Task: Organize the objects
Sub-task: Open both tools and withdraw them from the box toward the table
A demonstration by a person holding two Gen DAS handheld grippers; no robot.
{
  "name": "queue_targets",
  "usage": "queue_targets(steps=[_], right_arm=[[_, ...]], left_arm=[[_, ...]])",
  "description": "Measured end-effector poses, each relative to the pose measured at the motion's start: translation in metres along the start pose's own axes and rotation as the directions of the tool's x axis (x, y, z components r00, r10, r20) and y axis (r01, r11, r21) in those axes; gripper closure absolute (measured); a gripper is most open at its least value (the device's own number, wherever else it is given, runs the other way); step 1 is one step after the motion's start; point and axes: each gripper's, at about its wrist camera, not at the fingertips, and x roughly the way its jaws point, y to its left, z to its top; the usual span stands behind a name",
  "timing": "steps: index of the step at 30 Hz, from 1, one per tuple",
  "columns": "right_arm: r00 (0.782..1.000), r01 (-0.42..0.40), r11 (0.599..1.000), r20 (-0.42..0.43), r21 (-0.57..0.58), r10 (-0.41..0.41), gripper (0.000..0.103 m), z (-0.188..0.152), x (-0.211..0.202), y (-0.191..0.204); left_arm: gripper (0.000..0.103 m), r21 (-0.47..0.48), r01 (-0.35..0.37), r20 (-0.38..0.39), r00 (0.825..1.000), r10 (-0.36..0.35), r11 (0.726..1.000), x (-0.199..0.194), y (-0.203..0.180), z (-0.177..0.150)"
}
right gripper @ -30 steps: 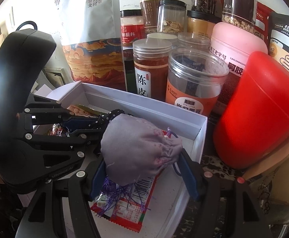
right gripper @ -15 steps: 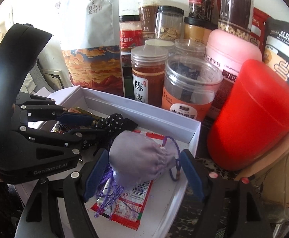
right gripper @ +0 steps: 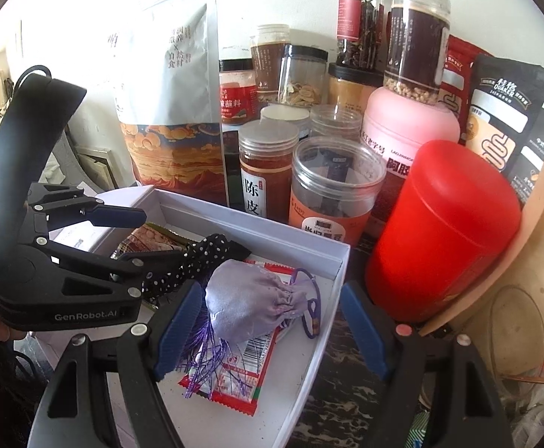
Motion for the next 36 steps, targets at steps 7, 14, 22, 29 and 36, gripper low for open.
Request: queue_targets(steps=[7, 14, 22, 29, 36], right_arm=[[1.000, 0.004, 1.000, 0.014, 0.013, -0.005, 0.025, 0.006, -0.022, 0.004], [0.999, 0.019, 1.000, 0.042, 0.010, -0.019, 0.025, 0.007, -0.060, 0.013], [0.997, 0.016, 1.000, 0.080, -0.011, -0.015, 0.025, 0.000, -0.102, 0.026], [0.993, 0.016, 1.000, 0.118, -0.017, -0.014, 0.025, -0.014, -0.139, 0.038], [0.991, 0.018, 1.000, 0.132, -0.022, -0.015, 0.025, -0.033, -0.164, 0.051]], left_arm=[[0.047, 0.007, 0.006, 0.032, 0.999, -0.006, 1.000, -0.016, 0.029, 0.014], [0.047, 0.006, 0.005, 0.060, 0.998, -0.006, 1.000, -0.057, 0.025, 0.009], [0.048, 0.001, -0.012, 0.092, 0.996, 0.012, 1.000, -0.108, 0.022, -0.008], [0.048, 0.003, -0.030, 0.119, 0.992, 0.029, 1.000, -0.146, 0.019, -0.026], [0.047, 0.005, -0.046, 0.140, 0.989, 0.045, 0.999, -0.175, 0.014, -0.047]])
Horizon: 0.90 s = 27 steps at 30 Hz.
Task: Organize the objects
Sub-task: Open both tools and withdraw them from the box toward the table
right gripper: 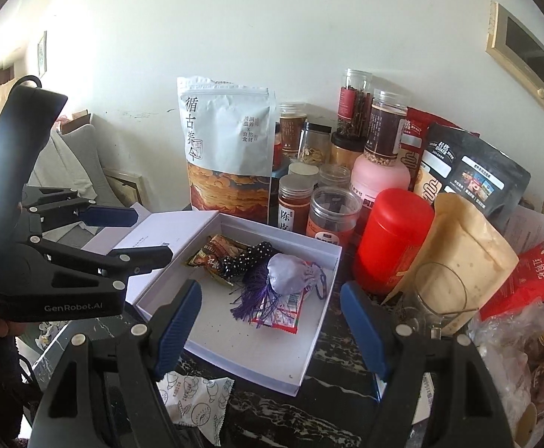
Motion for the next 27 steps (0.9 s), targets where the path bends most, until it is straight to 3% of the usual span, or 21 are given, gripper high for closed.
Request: queue_targets(steps=[11, 27], right_arm=[[1.000, -0.002, 1.000, 0.001, 0.003, 0.002, 0.025, -0.038, -0.032, 0.021], [0.998, -0.009, 0.999, -0.062, 0.032, 0.011, 0.025, -0.102, -0.041, 0.040]], left_arm=[[0.047, 0.017, 0.012, 0.004, 1.000, -0.012, 1.000, -0.036, -0.012, -0.046], [0.047, 0.023, 0.038, -0.037, 0.999, -0.037, 0.999, -0.042, -0.023, -0.117]])
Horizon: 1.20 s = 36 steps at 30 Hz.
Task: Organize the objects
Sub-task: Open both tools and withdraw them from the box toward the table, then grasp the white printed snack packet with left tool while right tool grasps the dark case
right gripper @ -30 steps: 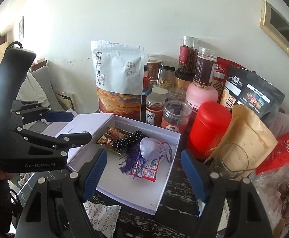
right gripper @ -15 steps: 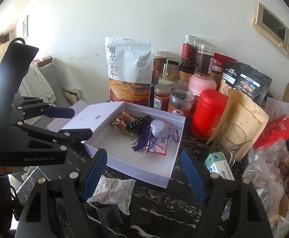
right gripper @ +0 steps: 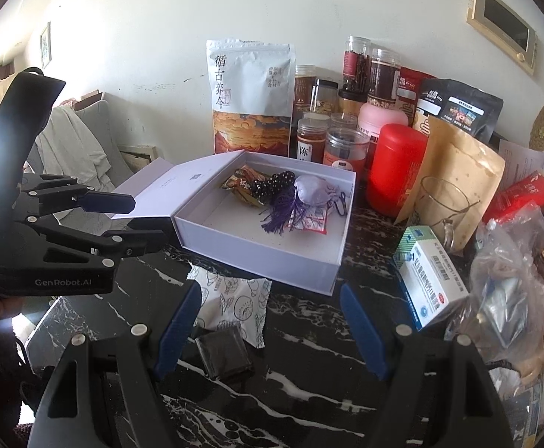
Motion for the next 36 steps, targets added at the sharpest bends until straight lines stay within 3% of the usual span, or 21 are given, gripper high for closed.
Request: queue_targets(steps=[13, 19, 22, 30, 31, 35, 36], right_arm=[[0.998, -0.037, 0.999, -0.056, 0.029, 0.038, 0.025, -0.039, 0.025, 0.006], [0.993, -0.056, 0.998, -0.100, 0.000, 0.055, 0.025, -0.054, 0.043, 0.013], [0.990, -0.087, 0.996, -0.113, -0.005, 0.086, 0.025, -0.059, 0.050, 0.018], [0.980, -0.122, 0.992, -0.156, -0.009, 0.119, 0.025, -0.065, 0.072, 0.024], [0.979, -0.128, 0.992, -0.159, -0.007, 0.126, 0.026, -0.065, 0.074, 0.024], [0.971, -0.171, 0.985, -0.166, 0.022, 0.172, 0.052, -0.065, 0.078, 0.019], [0.970, -0.179, 0.984, -0.165, 0.027, 0.181, 0.052, -0.065, 0.078, 0.019]], left_arm=[[0.047, 0.006, 0.025, -0.060, 0.998, -0.025, 1.000, 0.028, -0.008, -0.038], [0.047, -0.004, 0.050, -0.096, 0.994, -0.050, 0.999, 0.043, -0.007, -0.047], [0.047, 0.007, 0.030, -0.111, 0.993, -0.029, 1.000, 0.049, -0.007, -0.050], [0.047, 0.029, 0.047, -0.099, 0.994, -0.044, 0.998, 0.059, -0.007, -0.049], [0.047, 0.030, 0.054, -0.099, 0.994, -0.051, 0.998, 0.061, -0.007, -0.048], [0.039, 0.024, 0.097, -0.099, 0.991, -0.094, 0.995, 0.067, -0.008, -0.045], [0.036, 0.024, 0.105, -0.096, 0.990, -0.102, 0.994, 0.068, -0.009, -0.043]])
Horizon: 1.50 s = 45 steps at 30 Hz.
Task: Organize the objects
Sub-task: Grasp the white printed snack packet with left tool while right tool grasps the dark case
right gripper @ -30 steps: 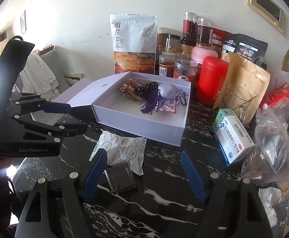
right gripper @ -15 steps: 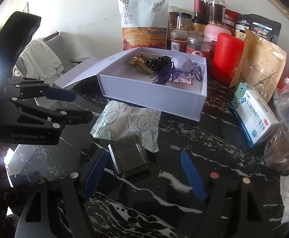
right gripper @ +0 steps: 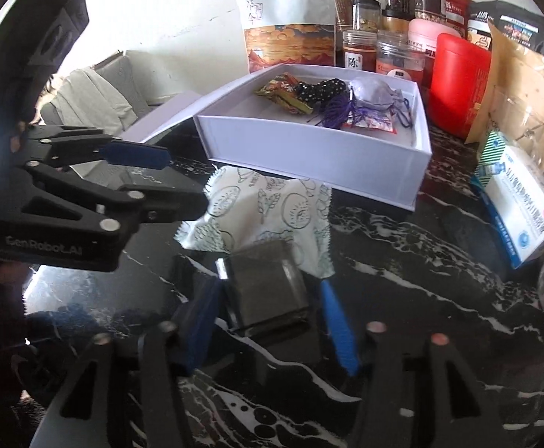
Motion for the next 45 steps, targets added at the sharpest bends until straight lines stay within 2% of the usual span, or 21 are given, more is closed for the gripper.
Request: queue_targets(steps=[7, 9, 14, 19, 28, 30, 34, 45], right_arm=[[1.000, 0.023, 0.999, 0.001, 0.038, -0.023, 0.052, -0.007, -0.009, -0.015], [0.999, 0.036, 0.998, 0.004, 0.052, -0.036, 0.053, -0.010, -0.013, -0.021], [0.999, 0.030, 0.995, 0.012, 0.093, -0.031, 0.052, -0.016, -0.020, -0.037], [0.999, 0.033, 0.995, 0.011, 0.099, -0.035, 0.052, -0.018, -0.022, -0.041], [0.999, 0.042, 0.994, -0.002, 0.103, -0.042, 0.052, -0.020, -0.019, -0.040], [0.999, 0.048, 0.994, -0.002, 0.100, -0.048, 0.053, -0.019, -0.019, -0.039], [0.998, 0.068, 0.992, 0.004, 0.108, -0.069, 0.053, -0.022, -0.023, -0.040], [0.997, 0.081, 0.990, -0.007, 0.113, -0.081, 0.053, -0.041, -0.039, -0.038]], left_arm=[[0.026, 0.048, 0.058, 0.030, 0.998, -0.059, 0.997, 0.008, -0.014, 0.020], [0.025, 0.068, 0.068, 0.019, 0.997, -0.069, 0.995, 0.013, -0.020, 0.025], [0.025, 0.106, 0.042, -0.020, 0.999, -0.040, 0.993, 0.035, -0.029, 0.032], [0.025, 0.101, 0.079, -0.056, 0.996, -0.074, 0.992, 0.050, -0.028, 0.030], [0.025, 0.102, 0.102, -0.049, 0.994, -0.098, 0.990, 0.063, -0.032, 0.025], [0.027, 0.104, 0.103, -0.042, 0.994, -0.099, 0.989, 0.063, -0.033, 0.023], [0.039, 0.091, 0.108, -0.019, 0.994, -0.107, 0.990, 0.057, -0.031, 0.019], [0.043, 0.116, 0.114, -0.037, 0.993, -0.110, 0.987, 0.028, -0.045, -0.016]])
